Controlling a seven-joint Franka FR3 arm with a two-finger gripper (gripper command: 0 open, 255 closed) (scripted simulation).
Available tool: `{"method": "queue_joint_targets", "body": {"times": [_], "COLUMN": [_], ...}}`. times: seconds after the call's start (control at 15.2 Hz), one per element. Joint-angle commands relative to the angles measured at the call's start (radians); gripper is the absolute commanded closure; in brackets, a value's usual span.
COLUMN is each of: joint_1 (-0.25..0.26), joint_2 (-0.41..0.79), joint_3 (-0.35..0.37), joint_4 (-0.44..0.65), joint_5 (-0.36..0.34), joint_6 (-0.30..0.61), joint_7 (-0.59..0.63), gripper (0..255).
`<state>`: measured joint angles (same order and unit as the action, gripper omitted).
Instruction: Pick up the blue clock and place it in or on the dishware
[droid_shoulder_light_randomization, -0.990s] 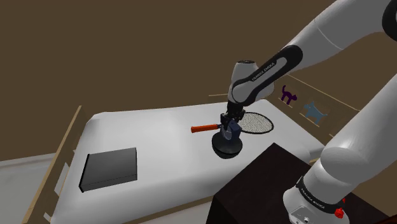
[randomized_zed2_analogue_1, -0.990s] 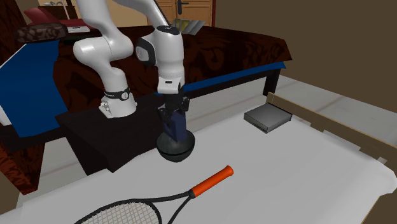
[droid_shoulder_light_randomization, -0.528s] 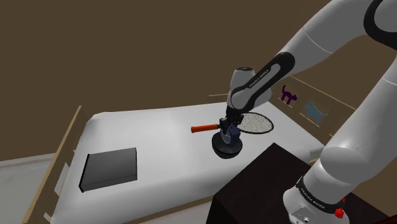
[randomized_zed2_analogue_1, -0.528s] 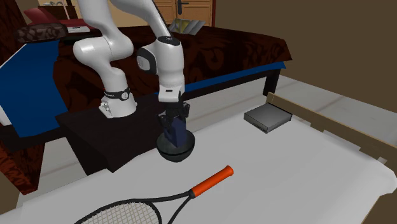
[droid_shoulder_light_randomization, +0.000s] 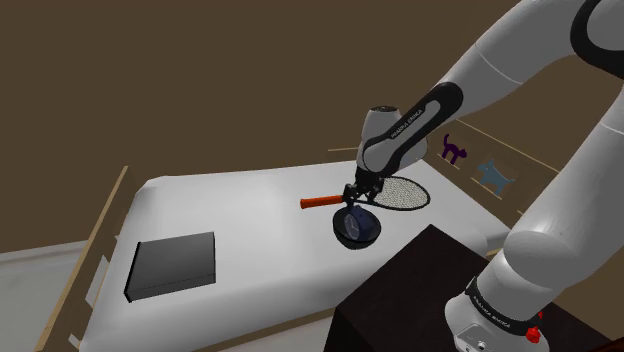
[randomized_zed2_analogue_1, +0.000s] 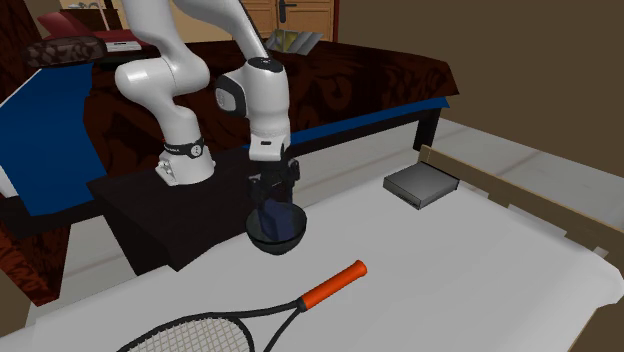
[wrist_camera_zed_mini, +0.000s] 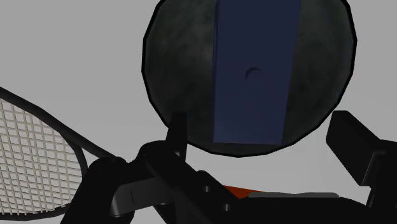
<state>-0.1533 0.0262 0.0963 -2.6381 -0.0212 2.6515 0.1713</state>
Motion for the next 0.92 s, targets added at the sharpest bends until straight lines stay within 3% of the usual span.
{"method": "queue_joint_targets", "body": {"times": [0.0,0.13,0.4,0.86], "joint_1": [0.0,0.0,0.003,0.003], "joint_2": [0.0,0.0,-0.132,-0.132], "joint_3": [0.0,0.0,0.002,0.001], "joint_4": [0.0,0.0,0.019,0.019], "joint_5": [0.0,0.0,0.026,0.026], "joint_6": [0.0,0.0,-0.15,-0.15], "joint_7": [0.0,0.0,-0.019,-0.019], "gripper": [0,0,0,0]}}
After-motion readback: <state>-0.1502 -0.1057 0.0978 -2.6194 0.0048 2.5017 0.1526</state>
